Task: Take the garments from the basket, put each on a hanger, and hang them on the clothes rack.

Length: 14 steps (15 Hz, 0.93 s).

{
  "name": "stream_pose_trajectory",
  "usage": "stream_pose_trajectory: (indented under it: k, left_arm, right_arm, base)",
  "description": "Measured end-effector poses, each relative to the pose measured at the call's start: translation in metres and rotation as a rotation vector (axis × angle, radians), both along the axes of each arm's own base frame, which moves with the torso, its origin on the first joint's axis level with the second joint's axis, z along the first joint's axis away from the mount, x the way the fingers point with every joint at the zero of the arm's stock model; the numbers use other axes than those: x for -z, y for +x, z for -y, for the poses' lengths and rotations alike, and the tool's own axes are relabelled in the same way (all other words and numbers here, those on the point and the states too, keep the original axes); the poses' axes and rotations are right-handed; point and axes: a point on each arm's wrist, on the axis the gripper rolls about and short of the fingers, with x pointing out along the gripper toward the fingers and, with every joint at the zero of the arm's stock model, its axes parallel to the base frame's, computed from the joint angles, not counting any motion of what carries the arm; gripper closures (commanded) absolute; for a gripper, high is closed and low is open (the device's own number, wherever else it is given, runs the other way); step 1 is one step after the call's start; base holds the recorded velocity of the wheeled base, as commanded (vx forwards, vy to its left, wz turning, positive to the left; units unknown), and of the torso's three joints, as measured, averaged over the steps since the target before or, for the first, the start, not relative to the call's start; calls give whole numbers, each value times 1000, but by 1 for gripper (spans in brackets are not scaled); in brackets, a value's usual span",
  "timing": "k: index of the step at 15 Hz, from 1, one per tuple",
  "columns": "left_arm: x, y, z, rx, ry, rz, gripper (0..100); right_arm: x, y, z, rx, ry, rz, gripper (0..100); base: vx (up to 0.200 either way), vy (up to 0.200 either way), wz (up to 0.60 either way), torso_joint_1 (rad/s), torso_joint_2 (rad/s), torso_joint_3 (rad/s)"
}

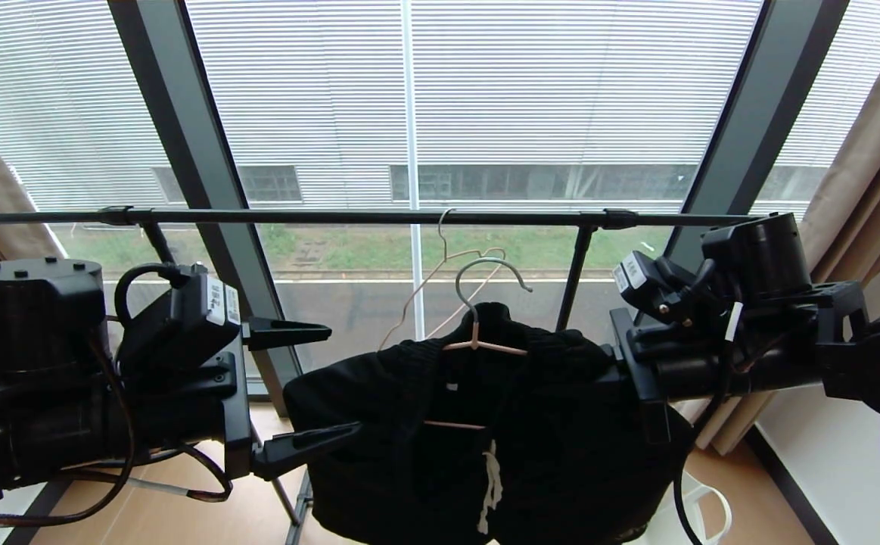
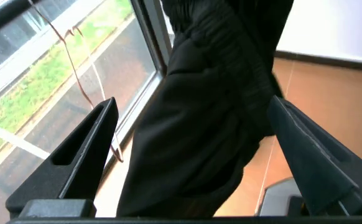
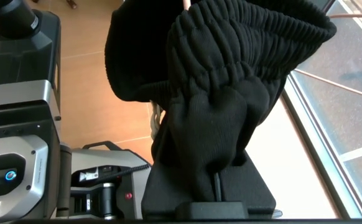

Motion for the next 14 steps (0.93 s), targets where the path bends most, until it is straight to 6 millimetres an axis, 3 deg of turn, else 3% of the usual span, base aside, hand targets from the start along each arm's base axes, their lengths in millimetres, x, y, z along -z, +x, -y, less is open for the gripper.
stream_pose_trajectory:
  k: [7, 14]
  left_arm:
    - [3, 10, 4, 51, 16, -4, 0]
    - [5, 29, 23, 102, 22, 6, 0]
  right_arm:
    - [-2, -3, -1, -24, -6, 46, 100]
    - [-2, -7, -8, -66, -11, 80, 100]
  base:
    - [0, 0, 0, 0, 0, 0]
    - [0, 0, 0, 0, 0, 0]
